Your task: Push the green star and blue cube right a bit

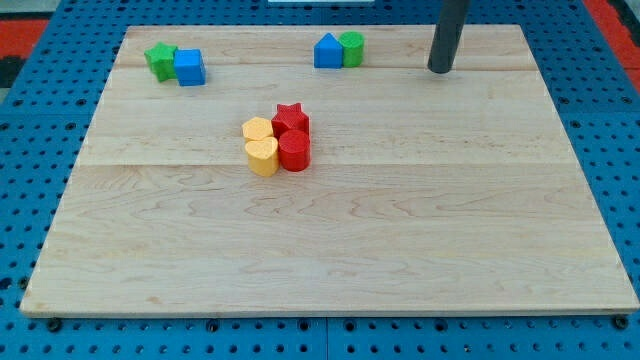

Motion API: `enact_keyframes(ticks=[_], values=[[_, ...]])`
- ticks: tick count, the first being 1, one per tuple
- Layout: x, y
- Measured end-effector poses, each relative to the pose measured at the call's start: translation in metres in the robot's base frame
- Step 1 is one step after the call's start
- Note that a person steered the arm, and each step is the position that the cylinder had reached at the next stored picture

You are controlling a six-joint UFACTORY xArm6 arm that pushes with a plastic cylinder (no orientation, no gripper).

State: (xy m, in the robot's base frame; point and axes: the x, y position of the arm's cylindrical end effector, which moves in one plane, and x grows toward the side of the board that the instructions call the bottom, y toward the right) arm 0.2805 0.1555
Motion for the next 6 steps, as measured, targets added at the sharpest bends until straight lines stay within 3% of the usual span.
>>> enact_keyframes(ticks=[2,3,5,6], values=[[-0.079,-0.026],[-0.086,-0.104],[-0.072,-0.321],[-0.040,-0.369]])
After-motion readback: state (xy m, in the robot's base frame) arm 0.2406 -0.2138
